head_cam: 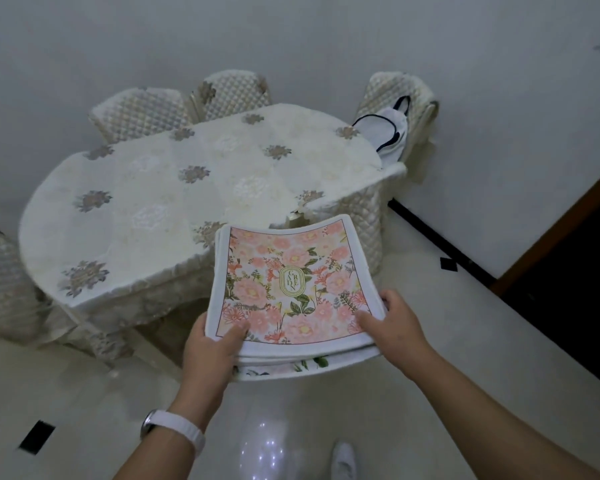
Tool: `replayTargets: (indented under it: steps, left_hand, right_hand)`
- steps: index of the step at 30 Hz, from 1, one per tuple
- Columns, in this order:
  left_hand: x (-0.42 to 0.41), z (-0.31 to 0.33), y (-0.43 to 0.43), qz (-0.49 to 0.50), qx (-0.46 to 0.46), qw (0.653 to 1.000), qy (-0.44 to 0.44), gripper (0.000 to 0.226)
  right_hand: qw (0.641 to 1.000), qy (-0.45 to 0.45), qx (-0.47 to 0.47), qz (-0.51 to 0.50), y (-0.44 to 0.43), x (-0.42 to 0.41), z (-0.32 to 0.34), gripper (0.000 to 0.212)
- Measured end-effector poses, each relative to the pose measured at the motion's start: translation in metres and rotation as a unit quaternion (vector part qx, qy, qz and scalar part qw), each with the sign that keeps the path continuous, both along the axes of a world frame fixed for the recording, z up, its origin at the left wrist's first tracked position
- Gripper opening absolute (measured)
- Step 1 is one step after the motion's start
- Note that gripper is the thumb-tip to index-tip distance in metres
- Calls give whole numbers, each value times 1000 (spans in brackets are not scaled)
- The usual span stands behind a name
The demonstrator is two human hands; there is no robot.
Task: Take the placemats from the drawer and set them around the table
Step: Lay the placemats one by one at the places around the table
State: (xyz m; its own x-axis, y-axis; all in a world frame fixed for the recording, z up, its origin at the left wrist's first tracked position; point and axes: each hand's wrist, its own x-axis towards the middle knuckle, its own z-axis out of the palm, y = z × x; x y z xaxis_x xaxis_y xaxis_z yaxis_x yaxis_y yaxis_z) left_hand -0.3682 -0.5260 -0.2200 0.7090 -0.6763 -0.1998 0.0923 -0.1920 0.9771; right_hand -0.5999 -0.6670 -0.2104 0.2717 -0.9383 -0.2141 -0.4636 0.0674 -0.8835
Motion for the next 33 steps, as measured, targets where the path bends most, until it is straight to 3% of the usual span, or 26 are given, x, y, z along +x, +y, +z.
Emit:
replayTargets:
  steps: [7, 15, 33]
  left_hand:
    - [-34, 9, -97, -23, -11, 1000, 2, 24]
    - [-18, 17, -175, -49, -25, 998, -8, 28]
    - [136, 9, -414, -36, -30, 999, -14, 17]
  right_hand:
    - [1000, -6, 2, -22, -87, -43, 6, 22]
    - [999, -11, -12, -40, -156, -37, 15, 19]
    - [998, 39, -40, -29, -393, 117, 30, 24]
